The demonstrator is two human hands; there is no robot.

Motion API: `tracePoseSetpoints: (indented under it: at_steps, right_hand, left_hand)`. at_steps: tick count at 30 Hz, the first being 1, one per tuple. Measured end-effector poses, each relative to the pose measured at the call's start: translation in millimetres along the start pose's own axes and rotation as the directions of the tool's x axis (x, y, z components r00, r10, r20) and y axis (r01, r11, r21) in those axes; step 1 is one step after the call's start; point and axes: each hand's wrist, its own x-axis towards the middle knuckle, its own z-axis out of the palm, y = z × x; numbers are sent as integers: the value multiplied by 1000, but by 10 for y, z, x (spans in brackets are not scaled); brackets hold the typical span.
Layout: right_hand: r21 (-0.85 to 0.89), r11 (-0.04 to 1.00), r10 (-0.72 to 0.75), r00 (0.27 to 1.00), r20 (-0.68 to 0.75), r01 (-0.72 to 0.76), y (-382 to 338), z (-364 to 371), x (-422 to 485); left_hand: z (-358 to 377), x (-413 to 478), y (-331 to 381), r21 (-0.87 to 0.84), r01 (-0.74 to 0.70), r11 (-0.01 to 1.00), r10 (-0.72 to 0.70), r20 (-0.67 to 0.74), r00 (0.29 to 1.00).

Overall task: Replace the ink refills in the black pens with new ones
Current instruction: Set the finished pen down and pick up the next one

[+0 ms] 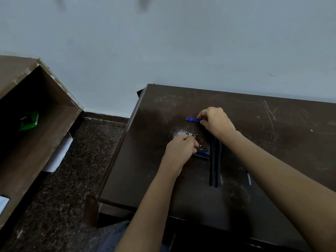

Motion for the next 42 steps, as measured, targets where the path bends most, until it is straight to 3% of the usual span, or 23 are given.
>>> tracePoseSetpoints:
  at_steps: [24,31,37,42]
  right_hand:
    - [-6,1000,-23,1000,2,23,0,-37,-10]
    - [10,1000,-19,998,-56,19,-24,-94,-76]
    - [109,991,98,967,-234,-74,-17,-228,-380]
    - [106,940,341,906,-251,-324,105,-392,-781]
  left_hand:
    - [0,-14,1,0,-5,1000,5,-2,1000]
    - [6,-28,7,-12,-20,1000,20,-22,1000]
    - [20,-16,17,-11,-58,998,57,-51,997]
    - [54,-44,12,-29,-79,996,77,-58,995]
